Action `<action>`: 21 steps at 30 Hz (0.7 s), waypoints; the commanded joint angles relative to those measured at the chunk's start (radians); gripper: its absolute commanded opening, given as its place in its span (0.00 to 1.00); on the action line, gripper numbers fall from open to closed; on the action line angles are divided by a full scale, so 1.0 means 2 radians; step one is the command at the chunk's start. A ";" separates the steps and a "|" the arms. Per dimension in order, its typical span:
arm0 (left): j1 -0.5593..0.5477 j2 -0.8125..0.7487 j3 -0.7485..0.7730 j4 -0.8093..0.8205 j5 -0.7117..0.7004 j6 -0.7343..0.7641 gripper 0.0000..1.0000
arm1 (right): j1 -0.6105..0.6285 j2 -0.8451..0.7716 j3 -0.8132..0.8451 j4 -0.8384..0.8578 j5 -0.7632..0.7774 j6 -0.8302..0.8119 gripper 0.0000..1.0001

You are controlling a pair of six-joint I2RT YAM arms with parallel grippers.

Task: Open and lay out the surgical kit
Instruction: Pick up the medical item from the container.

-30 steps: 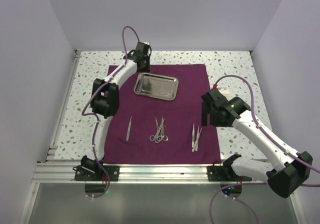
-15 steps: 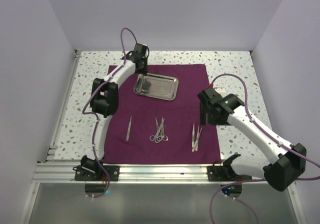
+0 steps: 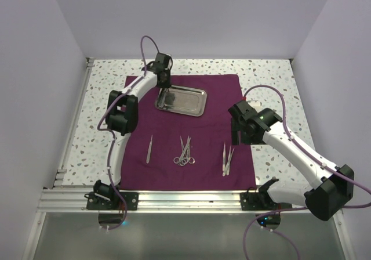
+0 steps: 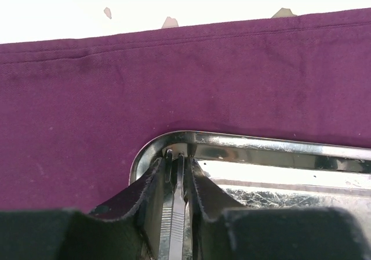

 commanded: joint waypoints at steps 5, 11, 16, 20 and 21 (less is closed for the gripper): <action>0.003 0.035 0.002 -0.033 -0.035 -0.004 0.11 | -0.008 -0.002 0.016 0.007 0.017 -0.005 0.98; 0.003 0.061 -0.007 -0.075 -0.064 -0.004 0.07 | -0.014 -0.005 0.013 0.009 0.015 -0.005 0.98; 0.002 0.072 0.008 -0.096 -0.069 0.005 0.01 | -0.017 -0.005 0.010 0.013 0.009 -0.004 0.98; 0.002 0.067 0.017 -0.095 -0.044 0.010 0.00 | -0.017 -0.005 0.010 0.016 0.007 -0.004 0.99; 0.002 0.061 0.014 -0.088 -0.040 0.007 0.00 | -0.017 -0.006 0.010 0.015 0.006 -0.004 0.98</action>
